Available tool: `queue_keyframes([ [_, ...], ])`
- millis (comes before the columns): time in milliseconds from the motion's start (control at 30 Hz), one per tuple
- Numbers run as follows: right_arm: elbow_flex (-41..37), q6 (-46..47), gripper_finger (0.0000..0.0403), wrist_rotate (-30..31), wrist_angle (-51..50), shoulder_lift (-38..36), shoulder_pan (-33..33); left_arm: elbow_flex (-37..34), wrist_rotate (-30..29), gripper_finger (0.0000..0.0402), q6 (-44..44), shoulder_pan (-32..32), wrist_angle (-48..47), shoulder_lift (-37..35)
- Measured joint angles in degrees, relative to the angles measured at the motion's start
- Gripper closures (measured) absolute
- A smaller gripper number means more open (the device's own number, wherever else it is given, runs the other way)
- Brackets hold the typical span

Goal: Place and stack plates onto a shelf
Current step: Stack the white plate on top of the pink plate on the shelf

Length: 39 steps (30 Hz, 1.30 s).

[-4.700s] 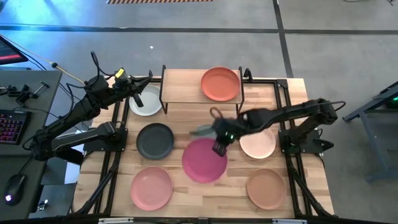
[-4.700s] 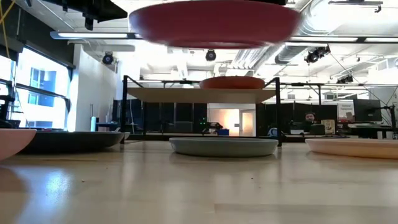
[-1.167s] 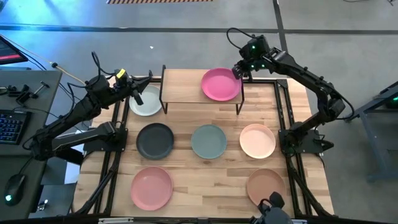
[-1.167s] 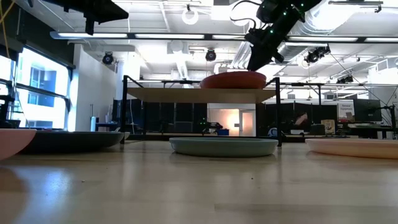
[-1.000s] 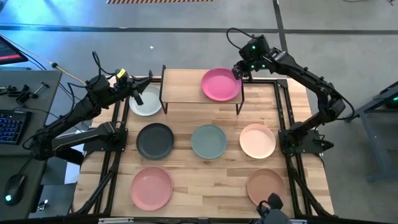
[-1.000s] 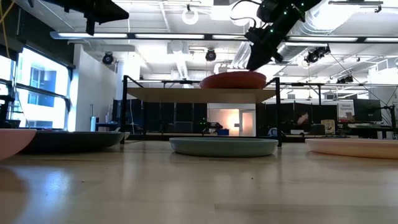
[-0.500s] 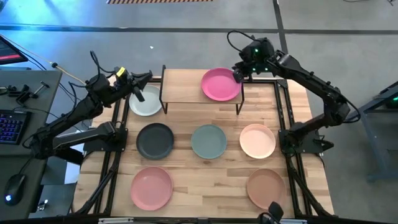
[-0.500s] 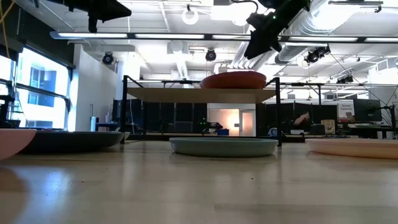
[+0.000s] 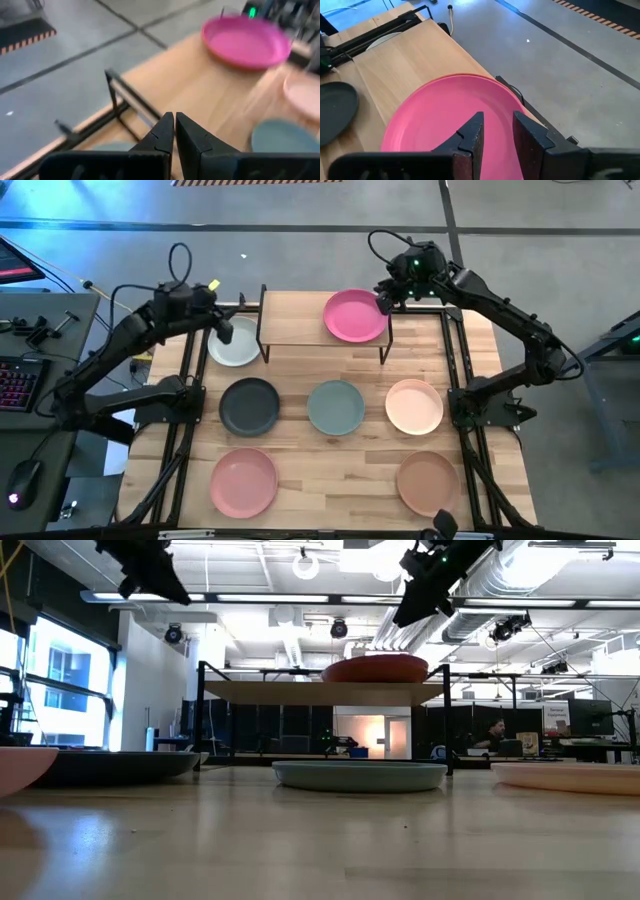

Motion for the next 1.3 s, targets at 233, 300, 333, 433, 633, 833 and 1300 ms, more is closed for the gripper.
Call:
queue_keyframes([
  [233,0.0,-0.1,0.032,0.0,-0.4,0.0,0.3,0.9,0.0,0.0394,2.3,0.0,-12.5,1.1],
  [300,0.0,-0.1,0.032,0.0,-0.5,0.0,0.3,0.9,0.0,0.0394,2.4,0.0,-15.6,1.7],
  [333,0.0,-0.1,0.032,0.0,-0.5,0.0,0.3,0.9,0.0,0.0394,2.4,0.0,-16.7,2.0],
  [433,0.0,-0.1,0.032,0.0,-0.5,0.0,0.3,0.9,0.6,0.0386,2.4,0.0,-19.4,3.1],
  [633,0.0,-1.5,0.032,0.0,-0.9,0.0,0.3,0.9,3.0,0.0344,2.4,-0.1,-21.5,6.0],
  [833,0.0,-1.6,0.032,0.0,-1.6,0.0,0.3,0.9,1.3,0.0304,3.0,-0.1,-24.8,10.0],
  [1300,0.0,-2.6,0.032,0.0,-3.3,0.0,0.3,-12.0,-1.3,0.0293,2.4,-0.1,-20.4,13.5],
])
